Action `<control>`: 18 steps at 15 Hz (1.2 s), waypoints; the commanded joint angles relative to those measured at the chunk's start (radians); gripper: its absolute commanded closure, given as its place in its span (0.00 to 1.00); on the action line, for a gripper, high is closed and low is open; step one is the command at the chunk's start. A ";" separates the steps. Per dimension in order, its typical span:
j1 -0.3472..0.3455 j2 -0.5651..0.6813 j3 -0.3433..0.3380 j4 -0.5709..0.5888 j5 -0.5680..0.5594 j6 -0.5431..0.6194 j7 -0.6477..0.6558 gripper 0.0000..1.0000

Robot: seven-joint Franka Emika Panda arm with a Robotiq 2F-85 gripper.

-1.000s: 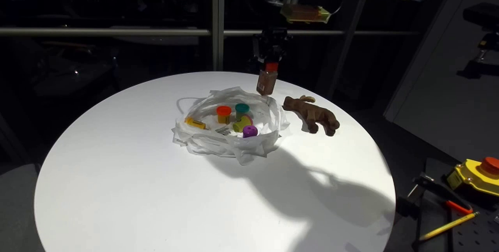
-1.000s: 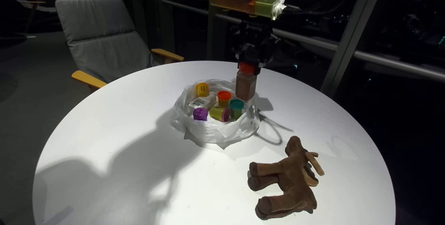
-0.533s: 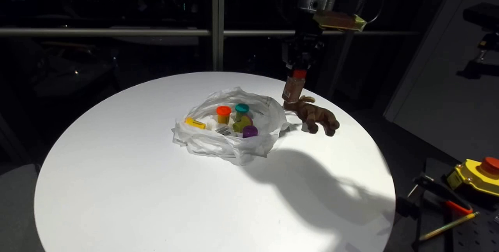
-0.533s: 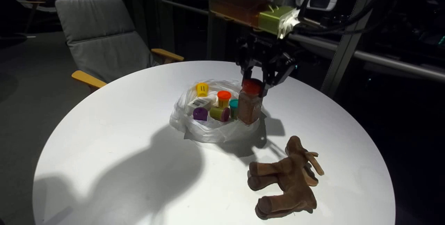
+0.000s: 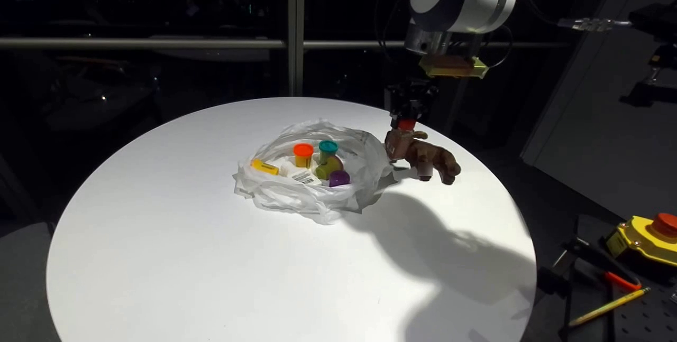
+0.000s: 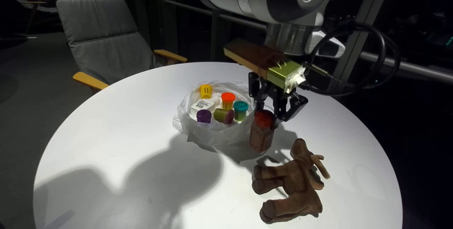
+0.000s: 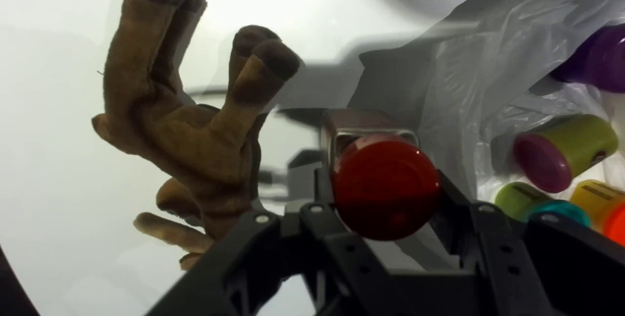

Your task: Pick up all the objects from the plastic bag and put them on the table.

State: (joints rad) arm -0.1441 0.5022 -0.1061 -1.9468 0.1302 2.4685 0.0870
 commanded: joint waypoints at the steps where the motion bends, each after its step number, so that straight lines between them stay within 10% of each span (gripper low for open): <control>1: -0.001 0.081 -0.027 0.098 -0.020 0.005 0.038 0.76; 7: -0.035 0.151 -0.017 0.199 0.003 -0.032 0.005 0.76; 8: -0.042 0.154 -0.010 0.207 0.007 -0.045 -0.006 0.26; 13: -0.054 0.158 0.000 0.233 0.012 -0.082 -0.016 0.00; 18: -0.044 0.096 0.015 0.202 0.016 -0.078 -0.026 0.00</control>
State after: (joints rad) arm -0.1799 0.6484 -0.1197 -1.7366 0.1294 2.4145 0.0899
